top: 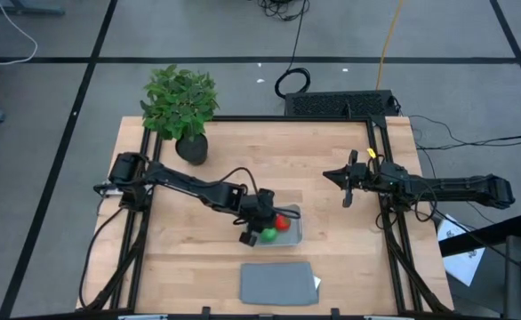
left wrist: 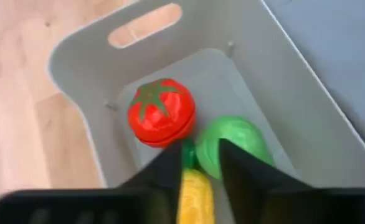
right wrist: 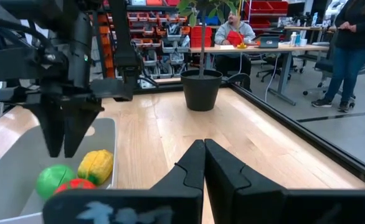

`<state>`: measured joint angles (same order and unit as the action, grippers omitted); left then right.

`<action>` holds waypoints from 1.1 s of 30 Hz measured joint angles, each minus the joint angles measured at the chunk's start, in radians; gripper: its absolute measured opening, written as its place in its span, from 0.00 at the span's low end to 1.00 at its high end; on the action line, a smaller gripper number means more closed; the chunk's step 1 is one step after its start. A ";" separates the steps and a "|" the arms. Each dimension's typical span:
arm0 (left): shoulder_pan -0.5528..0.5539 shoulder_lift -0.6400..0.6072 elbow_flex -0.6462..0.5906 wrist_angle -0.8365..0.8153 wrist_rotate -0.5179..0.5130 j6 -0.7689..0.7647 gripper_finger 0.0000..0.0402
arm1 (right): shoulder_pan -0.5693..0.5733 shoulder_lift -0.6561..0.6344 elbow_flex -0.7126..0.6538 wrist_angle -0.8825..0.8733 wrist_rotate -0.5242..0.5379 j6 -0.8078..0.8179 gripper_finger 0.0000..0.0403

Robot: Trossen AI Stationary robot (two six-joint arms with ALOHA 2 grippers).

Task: Pick and placing Produce into tupperware
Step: Return to Home Position

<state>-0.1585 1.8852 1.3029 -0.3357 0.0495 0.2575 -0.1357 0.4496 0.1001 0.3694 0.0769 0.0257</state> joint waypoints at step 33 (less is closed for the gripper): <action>-0.019 -0.791 -0.375 0.141 -0.392 0.071 0.00 | 0.000 -0.124 0.000 0.045 -0.037 0.007 0.00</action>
<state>-0.1775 1.0947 0.9283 -0.1950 -0.3424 0.3284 -0.1360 0.3261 0.1001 0.4140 0.0401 0.0330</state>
